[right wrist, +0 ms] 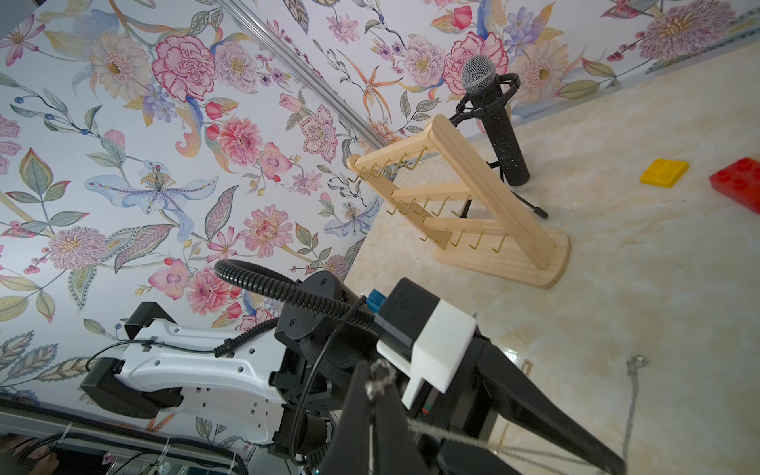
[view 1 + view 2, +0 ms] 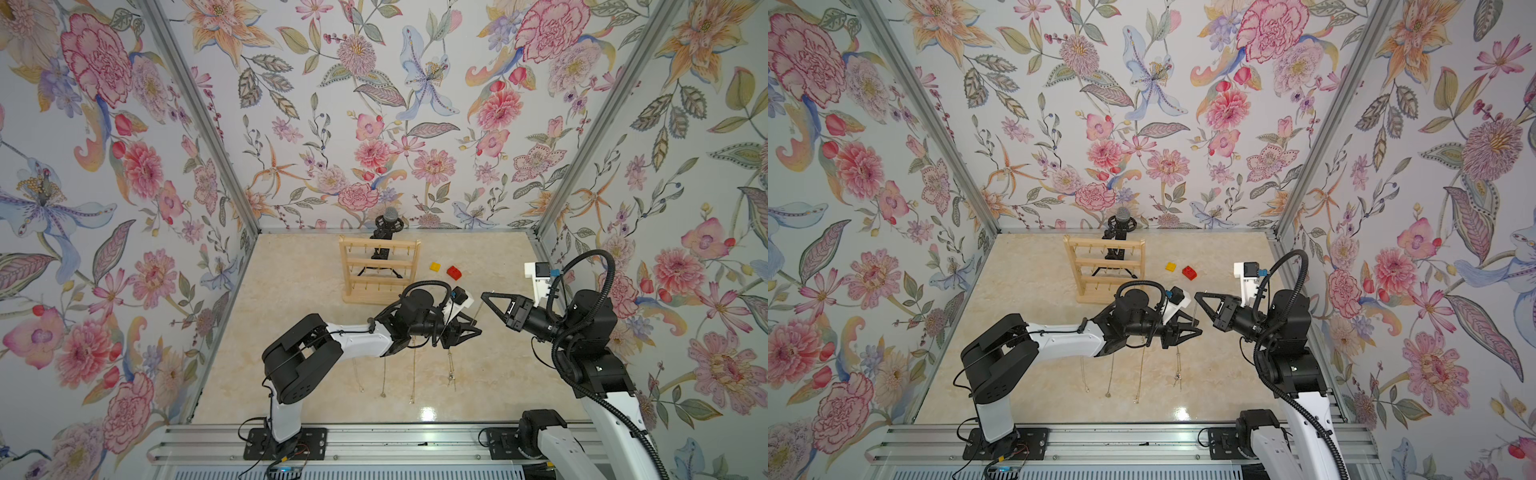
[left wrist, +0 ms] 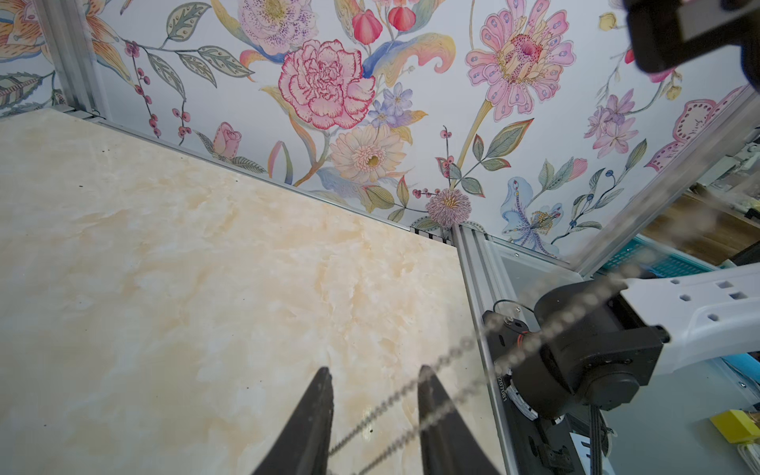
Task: Take the necklace off the jewelry display stand
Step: Place the necklace at the center of the board.
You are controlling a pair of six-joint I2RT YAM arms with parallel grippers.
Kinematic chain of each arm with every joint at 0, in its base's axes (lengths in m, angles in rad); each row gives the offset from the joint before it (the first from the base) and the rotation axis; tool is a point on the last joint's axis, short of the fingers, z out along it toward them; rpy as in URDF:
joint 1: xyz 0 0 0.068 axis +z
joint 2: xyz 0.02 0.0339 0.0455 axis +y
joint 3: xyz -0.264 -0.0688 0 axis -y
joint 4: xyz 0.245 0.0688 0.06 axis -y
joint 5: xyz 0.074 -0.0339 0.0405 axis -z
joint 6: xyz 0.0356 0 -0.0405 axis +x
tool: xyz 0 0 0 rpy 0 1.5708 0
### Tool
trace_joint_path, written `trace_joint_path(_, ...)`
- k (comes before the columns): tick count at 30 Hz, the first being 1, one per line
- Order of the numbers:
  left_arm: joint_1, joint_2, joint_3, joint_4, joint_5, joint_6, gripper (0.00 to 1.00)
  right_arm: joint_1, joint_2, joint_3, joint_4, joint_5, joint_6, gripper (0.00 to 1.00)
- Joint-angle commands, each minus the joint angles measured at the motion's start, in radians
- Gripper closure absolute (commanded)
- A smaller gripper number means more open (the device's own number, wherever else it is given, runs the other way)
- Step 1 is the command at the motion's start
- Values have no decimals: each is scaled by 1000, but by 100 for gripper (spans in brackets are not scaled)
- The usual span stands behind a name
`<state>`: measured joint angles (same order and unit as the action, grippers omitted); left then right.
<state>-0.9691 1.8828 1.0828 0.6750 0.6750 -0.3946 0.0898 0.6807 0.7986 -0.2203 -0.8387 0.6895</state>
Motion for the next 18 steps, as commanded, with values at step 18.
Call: trace_joint_path(18,-22,27,-14,67,15,-25,100,-5,14,41,-21,-25,-16,100)
